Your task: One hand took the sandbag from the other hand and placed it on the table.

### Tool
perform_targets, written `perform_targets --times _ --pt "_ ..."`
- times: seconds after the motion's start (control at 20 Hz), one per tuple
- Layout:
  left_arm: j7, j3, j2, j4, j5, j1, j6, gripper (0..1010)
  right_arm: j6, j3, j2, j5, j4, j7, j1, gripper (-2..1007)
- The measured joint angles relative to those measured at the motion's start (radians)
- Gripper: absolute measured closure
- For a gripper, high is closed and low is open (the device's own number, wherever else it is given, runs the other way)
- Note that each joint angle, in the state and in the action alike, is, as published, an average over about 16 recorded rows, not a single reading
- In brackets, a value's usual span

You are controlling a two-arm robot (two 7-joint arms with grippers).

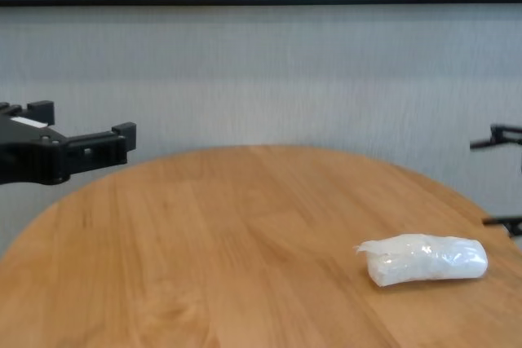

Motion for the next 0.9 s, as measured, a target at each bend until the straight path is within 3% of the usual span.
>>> perform_targets --times 0.25,0.55,0.7,0.9 --pt "0.000 0.000 0.000 0.000 0.000 0.000 0.000 9 -0.033 0.035 -0.037 0.018 0.002 -0.080 -0.009 0" --pt "0.000 0.000 0.000 0.000 0.000 0.000 0.000 8 -0.067 0.078 -0.107 0.038 0.013 -0.183 -0.016 0" --pt "0.000 0.000 0.000 0.000 0.000 0.000 0.000 8 -0.070 0.098 -0.144 0.052 0.014 -0.216 -0.020 0" --pt "0.000 0.000 0.000 0.000 0.000 0.000 0.000 8 -0.052 0.124 -0.187 0.070 0.005 -0.250 -0.034 0"
